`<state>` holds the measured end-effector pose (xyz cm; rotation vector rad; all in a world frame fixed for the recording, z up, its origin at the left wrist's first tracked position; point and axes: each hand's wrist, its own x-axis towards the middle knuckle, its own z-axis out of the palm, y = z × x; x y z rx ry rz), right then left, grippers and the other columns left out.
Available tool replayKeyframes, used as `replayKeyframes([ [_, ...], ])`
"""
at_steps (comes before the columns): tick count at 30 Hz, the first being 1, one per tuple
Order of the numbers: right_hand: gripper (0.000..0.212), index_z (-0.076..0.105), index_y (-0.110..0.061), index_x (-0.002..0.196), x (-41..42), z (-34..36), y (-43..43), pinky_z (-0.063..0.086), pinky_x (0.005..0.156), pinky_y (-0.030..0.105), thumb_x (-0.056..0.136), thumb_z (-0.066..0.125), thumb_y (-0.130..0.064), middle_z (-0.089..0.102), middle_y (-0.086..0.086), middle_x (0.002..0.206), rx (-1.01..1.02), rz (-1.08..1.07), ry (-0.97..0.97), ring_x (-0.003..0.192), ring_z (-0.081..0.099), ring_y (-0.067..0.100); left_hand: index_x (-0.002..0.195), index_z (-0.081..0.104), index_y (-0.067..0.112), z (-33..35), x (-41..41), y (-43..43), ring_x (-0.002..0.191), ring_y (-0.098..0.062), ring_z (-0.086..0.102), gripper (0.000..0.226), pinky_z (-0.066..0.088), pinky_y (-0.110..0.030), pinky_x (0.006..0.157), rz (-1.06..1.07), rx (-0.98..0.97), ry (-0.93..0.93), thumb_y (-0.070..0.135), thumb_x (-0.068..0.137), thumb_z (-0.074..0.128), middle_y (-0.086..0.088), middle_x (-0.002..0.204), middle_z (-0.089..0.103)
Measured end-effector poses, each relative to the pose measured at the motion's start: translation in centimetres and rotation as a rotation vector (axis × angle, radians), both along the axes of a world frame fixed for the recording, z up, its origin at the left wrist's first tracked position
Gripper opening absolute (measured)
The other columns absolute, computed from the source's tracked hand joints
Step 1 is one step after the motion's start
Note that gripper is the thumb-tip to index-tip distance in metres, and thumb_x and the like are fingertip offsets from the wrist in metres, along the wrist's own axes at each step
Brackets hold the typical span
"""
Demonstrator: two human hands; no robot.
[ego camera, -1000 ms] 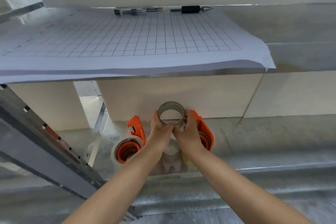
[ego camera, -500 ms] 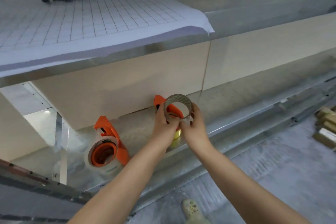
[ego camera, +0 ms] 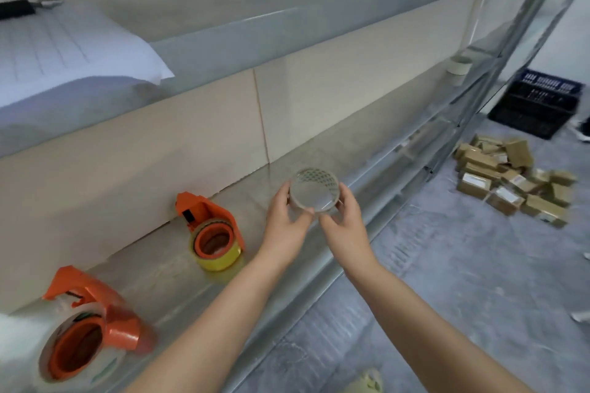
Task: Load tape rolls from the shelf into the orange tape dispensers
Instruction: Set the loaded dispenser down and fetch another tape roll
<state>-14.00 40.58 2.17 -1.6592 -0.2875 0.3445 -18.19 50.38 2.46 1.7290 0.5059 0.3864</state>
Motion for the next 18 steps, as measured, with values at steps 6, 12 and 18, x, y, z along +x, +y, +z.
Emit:
replayKeyframes([
  [6,0.064,0.035,-0.029,0.139,6.5,0.0,-5.0,0.033,0.114,0.044,0.082,0.055,-0.012,0.041,0.000,0.144,0.019,-0.106,0.029,0.135,0.038,0.012,0.143,0.032,0.020,-0.3,7.2,-4.6,0.135,-0.013,0.036,0.062,0.028,-0.036,0.114,-0.097,0.025,0.021,0.012,0.088,0.060,-0.001,0.145,0.041],
  [12,0.062,0.031,-0.030,0.141,12.5,-0.3,-9.8,0.032,0.114,0.045,0.087,0.055,-0.012,0.038,-0.001,0.146,0.021,-0.155,0.015,0.136,0.036,0.012,0.143,0.033,0.023,-0.4,13.9,-8.8,0.136,-0.013,0.036,0.067,0.031,-0.043,0.115,-0.166,0.010,0.003,0.007,0.084,0.061,0.001,0.147,0.041],
  [18,0.069,0.025,-0.025,0.145,19.3,-0.3,-16.2,0.031,0.115,0.046,0.084,0.054,-0.014,0.033,0.001,0.149,0.001,-0.237,0.004,0.137,0.034,0.016,0.142,0.035,0.023,-0.1,21.3,-14.9,0.135,-0.015,0.038,0.069,0.032,-0.044,0.113,-0.287,0.005,-0.045,0.007,0.082,0.066,0.001,0.144,0.044],
])
